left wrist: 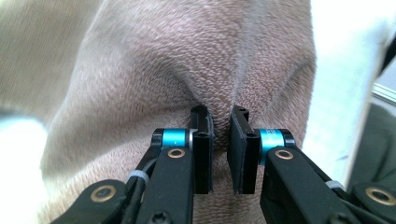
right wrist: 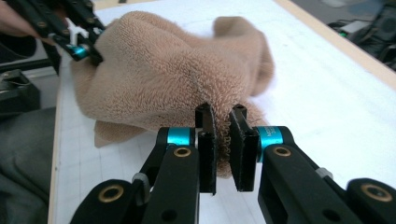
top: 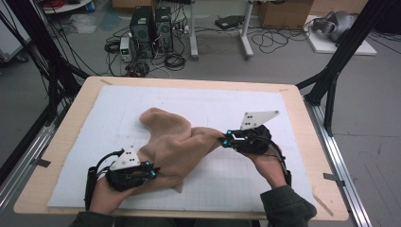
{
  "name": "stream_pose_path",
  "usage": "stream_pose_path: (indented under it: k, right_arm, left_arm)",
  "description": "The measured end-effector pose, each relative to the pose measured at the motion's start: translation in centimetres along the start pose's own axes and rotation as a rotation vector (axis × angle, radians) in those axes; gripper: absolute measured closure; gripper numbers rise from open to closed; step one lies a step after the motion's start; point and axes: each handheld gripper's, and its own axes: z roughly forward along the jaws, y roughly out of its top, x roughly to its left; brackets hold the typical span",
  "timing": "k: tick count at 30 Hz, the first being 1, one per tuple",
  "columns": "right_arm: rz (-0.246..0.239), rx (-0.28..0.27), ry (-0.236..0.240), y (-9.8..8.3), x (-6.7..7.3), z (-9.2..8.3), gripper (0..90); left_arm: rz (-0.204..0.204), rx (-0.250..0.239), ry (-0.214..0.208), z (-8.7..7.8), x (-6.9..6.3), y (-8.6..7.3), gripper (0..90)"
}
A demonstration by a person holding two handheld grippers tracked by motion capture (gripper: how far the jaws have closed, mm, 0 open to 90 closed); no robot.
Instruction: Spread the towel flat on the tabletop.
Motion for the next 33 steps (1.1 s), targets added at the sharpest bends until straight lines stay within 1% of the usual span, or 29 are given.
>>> stream_pose_path:
  k: [3,4,5,6,7,8,9,10,11,12,13,14,15,16,17,18,19,21,22,23,24,25,27,28,29,30,31,32,33]
  right_arm:
    - [-0.007,0.001,-0.021,-0.6,0.1,-1.8,83.2]
    - [-0.009,0.006,-0.021,-1.1,0.2,-2.6,83.2]
    - [-0.009,0.006,-0.021,-1.1,0.2,-2.6,83.2]
    - [-0.009,0.036,-0.017,-1.8,0.5,-2.8,83.1]
    - [-0.009,0.036,-0.017,-1.8,0.5,-2.8,83.1]
    - [-0.006,0.051,-0.012,-2.3,0.6,-2.7,83.0]
    - [0.009,0.080,0.014,-3.5,0.8,-2.2,82.7]
    - [0.018,0.091,0.023,-4.0,0.9,-1.9,82.3]
    - [0.018,0.091,0.023,-4.0,0.9,-1.9,82.3]
    - [0.032,0.107,0.043,-4.8,1.0,-1.4,81.6]
    - [0.040,0.109,0.052,-5.3,1.1,-1.2,79.2]
    - [0.060,0.089,0.062,-5.7,1.2,-1.2,70.0]
    - [0.072,0.067,0.065,-5.6,1.2,-1.4,65.3]
    - [0.072,0.041,0.053,-5.4,1.1,-1.6,62.9]
    - [0.072,0.041,0.053,-5.4,1.1,-1.6,62.9]
    - [0.071,-0.007,0.003,-4.7,0.7,-2.2,51.4]
    - [0.079,-0.025,-0.024,-4.4,0.3,-2.4,51.5]
    - [0.077,-0.025,-0.030,-3.8,-0.4,-1.9,50.5]
    - [0.077,-0.025,-0.030,-3.8,-0.4,-1.9,50.5]
    - [0.076,-0.013,-0.027,-3.6,-0.8,-1.2,49.9]
    - [0.082,0.012,0.018,-3.5,-1.4,0.8,47.9]
    - [0.082,0.012,0.018,-3.5,-1.4,0.8,47.9]
    - [0.083,0.082,0.029,-3.9,-1.9,3.1,45.8]
    - [0.098,0.142,0.032,-4.6,-2.4,5.1,43.9]
    - [0.102,0.178,0.029,-4.9,-2.6,6.0,43.8]
    - [0.107,0.210,0.031,-5.2,-2.8,6.7,43.9]
    - [0.115,0.226,0.035,-5.6,-2.8,7.3,46.6]
    - [0.115,0.226,0.035,-5.6,-2.8,7.3,46.6]
    - [0.111,0.247,0.082,-6.4,-2.7,8.2,62.0]
  left_arm:
    - [0.020,-0.003,-0.031,0.5,-0.9,0.6,80.7]
    - [0.024,0.000,-0.038,0.6,-1.1,0.6,80.7]
    - [0.029,0.005,-0.046,0.7,-1.3,0.7,80.7]
    - [0.028,0.010,-0.051,0.8,-1.5,0.6,80.5]
    - [0.029,0.013,-0.053,0.8,-1.5,0.5,80.5]
    - [0.028,0.015,-0.058,0.8,-1.6,0.4,80.1]
    - [0.025,0.013,-0.065,0.6,-1.6,0.3,74.7]
    - [0.018,0.008,-0.072,0.5,-1.5,0.2,70.2]
    - [0.008,-0.002,-0.071,0.1,-1.4,0.1,70.2]
    - [0.006,-0.009,-0.064,-0.3,-1.3,0.1,65.7]
    - [-0.001,-0.012,-0.063,-0.7,-1.1,0.2,62.4]
    - [-0.004,-0.012,-0.053,-1.1,-0.9,0.4,55.7]
    - [-0.002,-0.011,-0.041,-1.4,-0.6,0.7,53.2]
    - [0.000,-0.007,-0.025,-1.8,0.1,1.3,50.7]
    - [0.000,-0.007,-0.025,-1.8,0.1,1.3,48.2]
    - [0.001,-0.003,-0.013,-1.9,0.4,1.6,45.6]
    - [0.002,-0.004,0.001,-1.9,0.9,1.9,44.5]
    - [-0.013,-0.008,0.007,-1.6,1.7,2.4,42.1]
    - [-0.022,-0.013,0.013,-1.4,2.2,2.5,42.1]
    - [-0.028,-0.014,0.022,-1.1,2.7,2.7,41.0]
    - [-0.032,-0.010,0.027,-0.6,3.1,2.8,40.0]
    - [-0.040,-0.008,0.038,-0.1,3.7,2.9,40.0]
    - [-0.048,0.015,0.061,1.2,4.7,3.0,40.2]
    - [-0.057,0.035,0.062,1.9,5.2,3.0,41.9]
    - [-0.060,0.060,0.062,2.7,5.6,2.9,45.2]
    - [-0.056,0.090,0.053,3.5,6.0,2.8,51.0]
    - [-0.058,0.123,0.045,4.3,6.4,2.6,52.8]
    - [-0.059,0.157,0.041,5.0,6.6,2.4,52.8]
    - [-0.060,0.184,0.032,5.7,6.7,2.2,61.5]
